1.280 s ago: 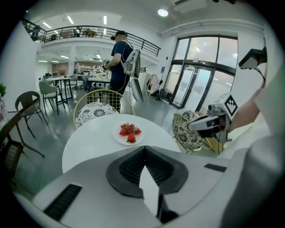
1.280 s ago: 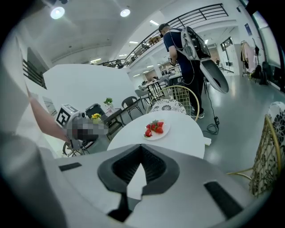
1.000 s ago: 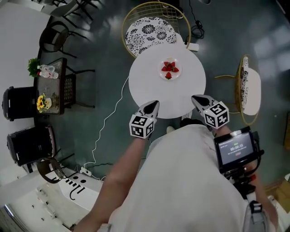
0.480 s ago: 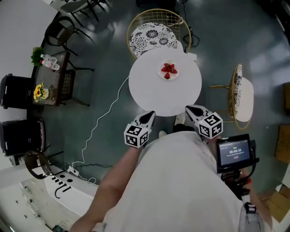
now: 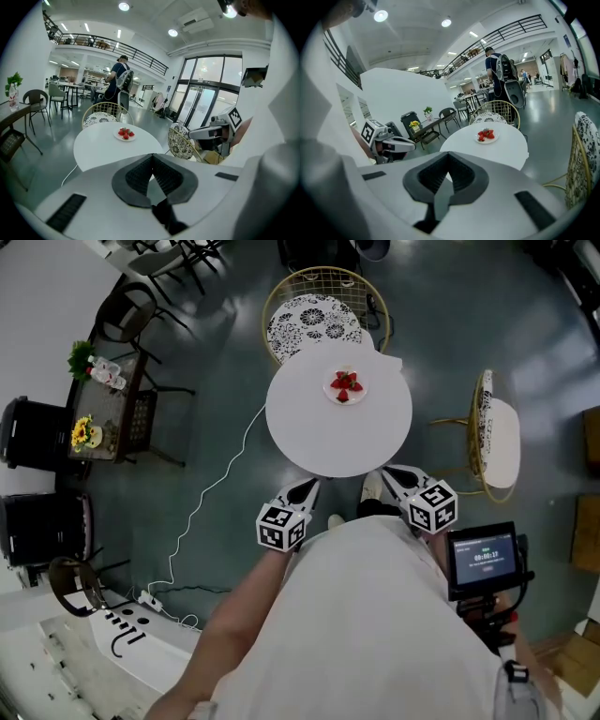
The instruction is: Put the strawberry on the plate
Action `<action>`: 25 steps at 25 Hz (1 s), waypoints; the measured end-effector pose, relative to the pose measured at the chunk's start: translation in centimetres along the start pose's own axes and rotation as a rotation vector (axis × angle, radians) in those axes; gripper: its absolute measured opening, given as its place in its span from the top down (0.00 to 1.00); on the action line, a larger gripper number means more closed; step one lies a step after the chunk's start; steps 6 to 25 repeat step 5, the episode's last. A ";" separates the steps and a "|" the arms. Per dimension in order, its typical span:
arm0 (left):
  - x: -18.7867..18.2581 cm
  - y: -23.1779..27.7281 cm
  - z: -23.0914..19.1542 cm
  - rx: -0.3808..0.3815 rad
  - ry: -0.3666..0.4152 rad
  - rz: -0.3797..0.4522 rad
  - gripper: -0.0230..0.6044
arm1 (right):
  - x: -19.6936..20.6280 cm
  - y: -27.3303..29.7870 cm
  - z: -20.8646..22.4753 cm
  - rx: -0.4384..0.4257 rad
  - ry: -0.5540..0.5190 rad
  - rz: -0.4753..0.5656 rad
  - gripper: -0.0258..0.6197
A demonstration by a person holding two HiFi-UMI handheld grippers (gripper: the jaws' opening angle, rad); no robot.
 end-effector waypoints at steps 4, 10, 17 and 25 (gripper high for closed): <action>0.4 0.0 1.1 0.012 0.011 -0.006 0.95 | 0.4 -0.9 -0.4 0.005 0.003 0.005 0.95; 0.5 -0.3 1.5 0.016 0.015 -0.007 0.95 | 0.5 -1.3 -0.8 0.007 0.003 0.007 0.95; 0.5 -0.3 1.5 0.016 0.015 -0.007 0.95 | 0.5 -1.3 -0.8 0.007 0.003 0.007 0.95; 0.5 -0.3 1.5 0.016 0.015 -0.007 0.95 | 0.5 -1.3 -0.8 0.007 0.003 0.007 0.95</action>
Point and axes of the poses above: the fingertips, and each gripper's own axes: y forward along the fingers, z to its right, x out of its underside, the point moved 8 cm from there along -y, backward along the fingers, and after that the axes turned 7 degrees about -z, right-handed, at the moved point
